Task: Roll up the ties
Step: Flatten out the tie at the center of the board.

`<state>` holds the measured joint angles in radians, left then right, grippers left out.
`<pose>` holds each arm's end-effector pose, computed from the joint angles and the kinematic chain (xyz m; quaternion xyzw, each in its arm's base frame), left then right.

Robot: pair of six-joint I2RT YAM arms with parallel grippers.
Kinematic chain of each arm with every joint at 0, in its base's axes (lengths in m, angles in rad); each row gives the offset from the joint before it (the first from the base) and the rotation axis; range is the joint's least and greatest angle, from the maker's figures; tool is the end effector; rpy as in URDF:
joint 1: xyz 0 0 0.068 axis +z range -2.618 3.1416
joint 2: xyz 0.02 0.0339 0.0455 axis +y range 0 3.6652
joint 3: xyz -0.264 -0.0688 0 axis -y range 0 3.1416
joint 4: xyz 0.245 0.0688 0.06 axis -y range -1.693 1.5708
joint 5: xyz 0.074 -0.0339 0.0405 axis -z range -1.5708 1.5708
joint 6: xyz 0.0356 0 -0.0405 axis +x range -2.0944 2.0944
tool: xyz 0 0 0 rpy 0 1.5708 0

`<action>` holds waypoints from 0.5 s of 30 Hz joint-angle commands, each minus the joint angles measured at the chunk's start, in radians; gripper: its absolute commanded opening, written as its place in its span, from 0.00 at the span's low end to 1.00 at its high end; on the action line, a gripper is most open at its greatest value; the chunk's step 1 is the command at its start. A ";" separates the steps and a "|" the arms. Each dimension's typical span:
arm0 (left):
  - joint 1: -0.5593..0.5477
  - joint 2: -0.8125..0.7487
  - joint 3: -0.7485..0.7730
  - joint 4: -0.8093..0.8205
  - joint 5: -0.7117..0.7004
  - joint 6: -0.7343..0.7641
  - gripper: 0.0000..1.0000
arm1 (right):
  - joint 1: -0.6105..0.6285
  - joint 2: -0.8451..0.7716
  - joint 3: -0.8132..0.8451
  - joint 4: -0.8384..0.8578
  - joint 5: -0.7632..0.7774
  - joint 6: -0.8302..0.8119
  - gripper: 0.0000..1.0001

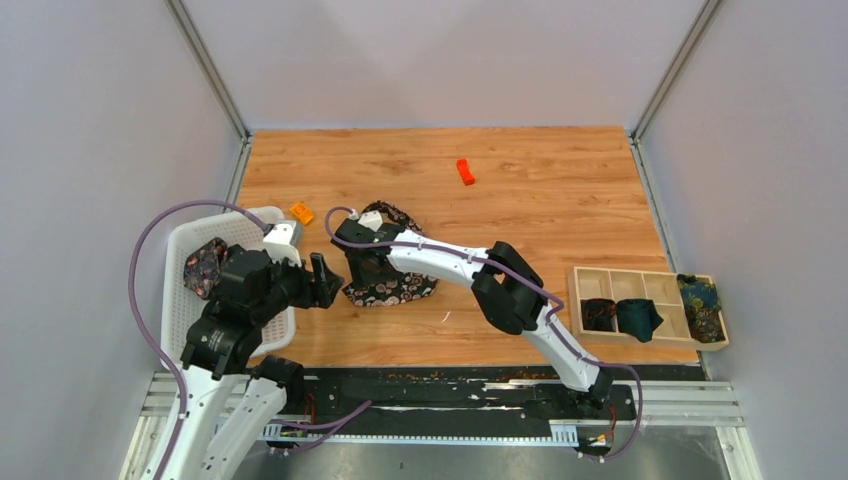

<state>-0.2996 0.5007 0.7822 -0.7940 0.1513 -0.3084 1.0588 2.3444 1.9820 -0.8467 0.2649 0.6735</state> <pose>0.0961 -0.0353 0.3124 0.0344 0.8609 -0.2129 0.4607 0.2497 0.4254 0.1703 -0.1634 0.9616 0.0517 0.2145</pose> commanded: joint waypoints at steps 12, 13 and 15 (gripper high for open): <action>-0.004 -0.021 0.003 0.014 -0.003 0.008 0.79 | 0.021 0.159 0.016 -0.121 0.026 -0.040 0.21; -0.004 -0.021 0.004 0.013 -0.003 0.008 0.79 | 0.021 0.155 0.000 -0.109 0.023 -0.045 0.16; -0.005 -0.021 0.003 0.014 -0.004 0.008 0.79 | 0.020 0.138 -0.023 -0.081 0.019 -0.066 0.06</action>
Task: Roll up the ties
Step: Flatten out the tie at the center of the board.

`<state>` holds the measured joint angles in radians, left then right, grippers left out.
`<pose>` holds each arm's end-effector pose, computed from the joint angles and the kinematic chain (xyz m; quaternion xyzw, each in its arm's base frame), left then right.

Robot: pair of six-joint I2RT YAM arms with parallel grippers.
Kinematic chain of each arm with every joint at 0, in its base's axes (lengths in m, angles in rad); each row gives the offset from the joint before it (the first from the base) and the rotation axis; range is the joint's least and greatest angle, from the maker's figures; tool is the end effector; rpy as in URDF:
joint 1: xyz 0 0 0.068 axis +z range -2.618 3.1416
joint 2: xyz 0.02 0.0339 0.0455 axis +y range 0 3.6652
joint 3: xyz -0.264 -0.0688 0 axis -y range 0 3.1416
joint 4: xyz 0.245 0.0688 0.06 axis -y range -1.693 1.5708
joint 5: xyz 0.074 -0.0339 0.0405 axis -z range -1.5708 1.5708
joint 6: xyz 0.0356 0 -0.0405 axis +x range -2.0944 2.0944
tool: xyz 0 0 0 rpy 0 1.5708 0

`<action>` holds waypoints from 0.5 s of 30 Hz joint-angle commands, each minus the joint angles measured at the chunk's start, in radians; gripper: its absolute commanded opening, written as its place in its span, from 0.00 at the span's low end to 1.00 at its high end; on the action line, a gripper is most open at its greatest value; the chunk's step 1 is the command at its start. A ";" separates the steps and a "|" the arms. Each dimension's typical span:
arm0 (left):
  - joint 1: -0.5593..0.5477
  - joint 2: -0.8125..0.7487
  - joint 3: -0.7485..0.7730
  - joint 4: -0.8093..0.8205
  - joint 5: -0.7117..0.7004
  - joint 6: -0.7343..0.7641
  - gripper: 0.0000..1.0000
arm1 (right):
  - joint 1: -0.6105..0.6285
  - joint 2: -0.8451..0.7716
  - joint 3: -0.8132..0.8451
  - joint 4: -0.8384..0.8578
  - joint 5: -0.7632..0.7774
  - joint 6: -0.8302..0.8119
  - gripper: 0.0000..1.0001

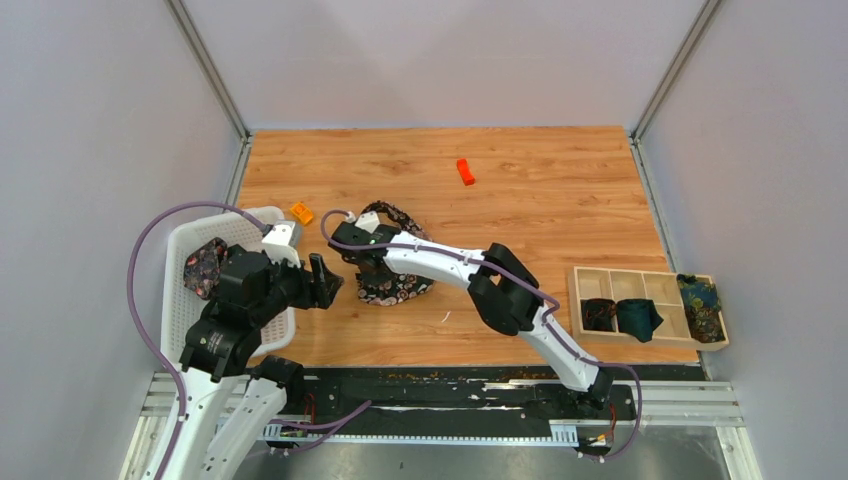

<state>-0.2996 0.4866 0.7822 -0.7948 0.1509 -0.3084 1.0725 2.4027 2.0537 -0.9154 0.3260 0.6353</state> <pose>0.0934 -0.0345 0.3134 0.0347 0.8576 -0.2142 0.4663 0.2482 0.4323 0.1612 -0.1873 0.9574 0.0081 0.2198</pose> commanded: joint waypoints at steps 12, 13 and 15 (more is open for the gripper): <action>-0.004 0.008 0.004 0.014 0.001 0.009 0.78 | -0.043 -0.472 -0.502 0.182 0.017 -0.140 0.00; -0.004 0.010 0.004 0.014 0.003 0.009 0.78 | -0.063 -0.523 -0.554 0.195 0.010 -0.136 0.00; -0.004 0.018 0.004 0.016 0.006 0.010 0.78 | -0.105 -0.612 -0.655 0.230 -0.010 -0.136 0.00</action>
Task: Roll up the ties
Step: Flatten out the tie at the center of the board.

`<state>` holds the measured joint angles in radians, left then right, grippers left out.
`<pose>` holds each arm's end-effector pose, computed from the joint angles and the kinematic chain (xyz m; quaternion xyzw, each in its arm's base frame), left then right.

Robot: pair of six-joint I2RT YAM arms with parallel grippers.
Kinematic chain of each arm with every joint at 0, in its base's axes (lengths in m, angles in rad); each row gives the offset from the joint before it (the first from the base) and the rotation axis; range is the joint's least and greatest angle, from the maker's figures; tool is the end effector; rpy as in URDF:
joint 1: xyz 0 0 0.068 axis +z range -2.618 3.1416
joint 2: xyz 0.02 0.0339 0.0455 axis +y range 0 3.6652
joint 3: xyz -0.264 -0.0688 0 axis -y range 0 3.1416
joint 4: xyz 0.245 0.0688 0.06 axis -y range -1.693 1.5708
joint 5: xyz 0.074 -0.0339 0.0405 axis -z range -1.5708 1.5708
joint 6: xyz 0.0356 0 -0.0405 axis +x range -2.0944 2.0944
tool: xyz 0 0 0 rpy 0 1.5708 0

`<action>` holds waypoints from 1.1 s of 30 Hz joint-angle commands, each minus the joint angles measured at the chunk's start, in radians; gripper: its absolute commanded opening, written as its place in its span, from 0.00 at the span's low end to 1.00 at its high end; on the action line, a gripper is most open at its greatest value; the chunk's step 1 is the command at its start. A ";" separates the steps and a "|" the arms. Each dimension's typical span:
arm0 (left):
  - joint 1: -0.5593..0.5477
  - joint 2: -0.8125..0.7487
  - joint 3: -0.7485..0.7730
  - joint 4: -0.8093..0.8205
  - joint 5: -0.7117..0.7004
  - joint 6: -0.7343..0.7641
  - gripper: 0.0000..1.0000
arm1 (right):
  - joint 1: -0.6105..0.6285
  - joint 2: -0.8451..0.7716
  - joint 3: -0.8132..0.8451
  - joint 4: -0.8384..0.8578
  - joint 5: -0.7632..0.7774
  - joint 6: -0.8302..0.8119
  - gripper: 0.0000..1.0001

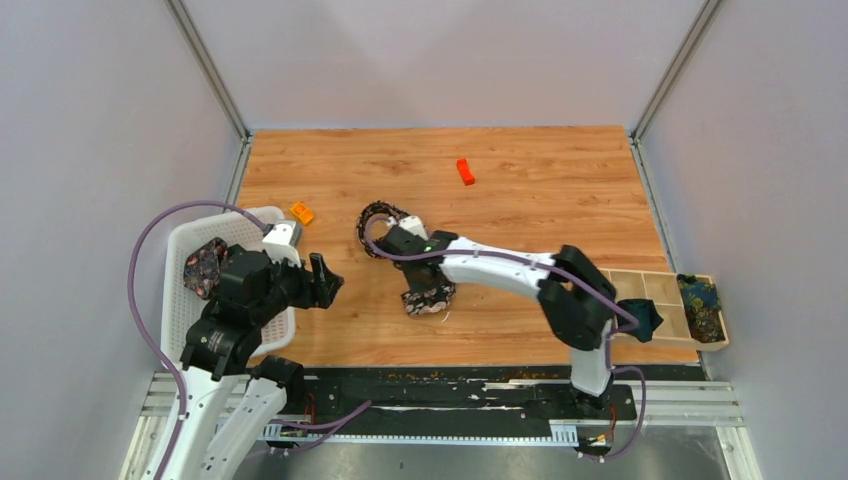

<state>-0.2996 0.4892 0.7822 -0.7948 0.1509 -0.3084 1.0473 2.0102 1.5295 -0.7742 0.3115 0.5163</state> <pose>0.0939 -0.0346 0.3132 0.0346 0.8582 -0.2139 0.4653 0.2148 0.3503 0.1898 -0.2324 0.9478 0.0008 0.2182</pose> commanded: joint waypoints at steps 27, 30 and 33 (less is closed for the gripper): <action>-0.004 0.055 0.003 0.016 0.000 0.009 0.77 | -0.448 -0.835 -0.582 0.111 -0.157 0.099 0.59; -0.004 0.055 0.003 0.016 0.001 0.009 0.77 | -0.351 -0.768 -0.548 0.107 -0.133 0.140 0.59; -0.004 0.050 0.003 0.016 0.002 0.009 0.77 | -0.261 -0.648 -0.493 0.124 -0.122 0.170 0.58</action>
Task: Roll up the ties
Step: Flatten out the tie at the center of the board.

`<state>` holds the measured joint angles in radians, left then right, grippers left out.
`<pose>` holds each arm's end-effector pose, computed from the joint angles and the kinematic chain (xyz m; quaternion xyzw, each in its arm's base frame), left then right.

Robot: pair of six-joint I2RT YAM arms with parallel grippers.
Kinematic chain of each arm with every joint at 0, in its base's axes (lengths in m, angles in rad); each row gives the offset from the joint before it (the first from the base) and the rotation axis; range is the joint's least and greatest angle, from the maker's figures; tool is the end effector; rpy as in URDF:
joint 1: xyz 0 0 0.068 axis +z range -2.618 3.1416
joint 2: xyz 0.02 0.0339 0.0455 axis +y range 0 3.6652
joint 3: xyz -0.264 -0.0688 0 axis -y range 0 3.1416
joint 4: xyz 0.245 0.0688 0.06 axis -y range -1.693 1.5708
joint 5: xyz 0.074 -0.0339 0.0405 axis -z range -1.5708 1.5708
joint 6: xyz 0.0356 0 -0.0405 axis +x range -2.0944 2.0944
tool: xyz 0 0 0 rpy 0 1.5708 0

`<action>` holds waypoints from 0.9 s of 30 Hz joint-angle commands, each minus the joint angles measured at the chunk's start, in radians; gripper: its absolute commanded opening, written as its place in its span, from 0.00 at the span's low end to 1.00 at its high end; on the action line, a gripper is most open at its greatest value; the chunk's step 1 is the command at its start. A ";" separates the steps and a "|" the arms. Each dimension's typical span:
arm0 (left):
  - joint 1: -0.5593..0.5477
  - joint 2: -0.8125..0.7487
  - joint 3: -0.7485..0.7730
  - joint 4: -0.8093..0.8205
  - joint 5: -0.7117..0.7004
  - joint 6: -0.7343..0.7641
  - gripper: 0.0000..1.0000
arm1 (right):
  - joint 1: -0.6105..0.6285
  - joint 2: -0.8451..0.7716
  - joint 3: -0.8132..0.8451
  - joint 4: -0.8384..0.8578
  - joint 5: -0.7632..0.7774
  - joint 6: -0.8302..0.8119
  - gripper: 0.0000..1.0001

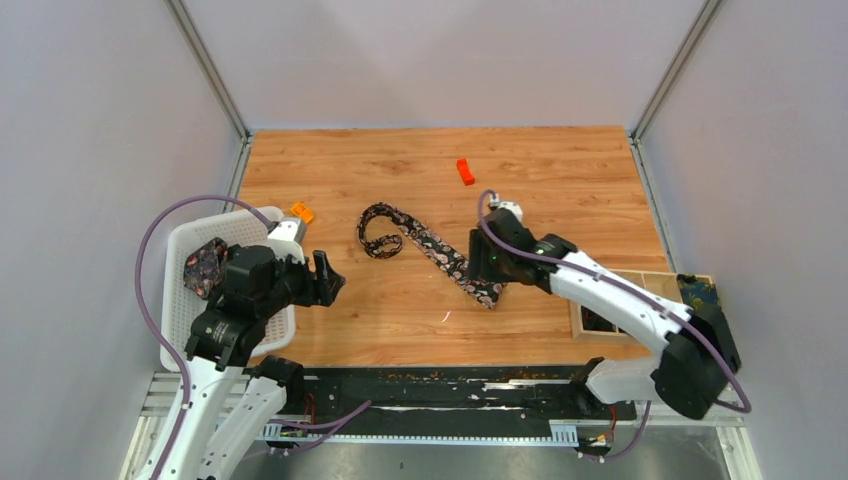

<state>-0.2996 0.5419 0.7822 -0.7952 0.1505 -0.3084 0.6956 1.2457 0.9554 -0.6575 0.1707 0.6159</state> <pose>0.1038 -0.0377 0.3087 0.0327 0.8714 -0.2079 0.4431 0.1968 0.1564 0.2624 -0.0117 0.9487 0.1219 0.2915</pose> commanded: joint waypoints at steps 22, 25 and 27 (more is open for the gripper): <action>-0.004 -0.035 0.002 0.016 0.001 0.009 0.77 | 0.104 0.419 0.210 -0.147 0.174 0.068 0.52; -0.004 -0.032 0.002 0.016 0.001 0.010 0.77 | 0.081 0.341 0.139 -0.163 0.187 0.068 0.52; -0.004 -0.030 0.002 0.016 0.001 0.009 0.77 | 0.064 0.293 0.100 -0.164 0.176 0.070 0.52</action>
<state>-0.2996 0.5079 0.7822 -0.7952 0.1478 -0.3084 0.7788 1.6463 1.1107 -0.7925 0.3119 0.6724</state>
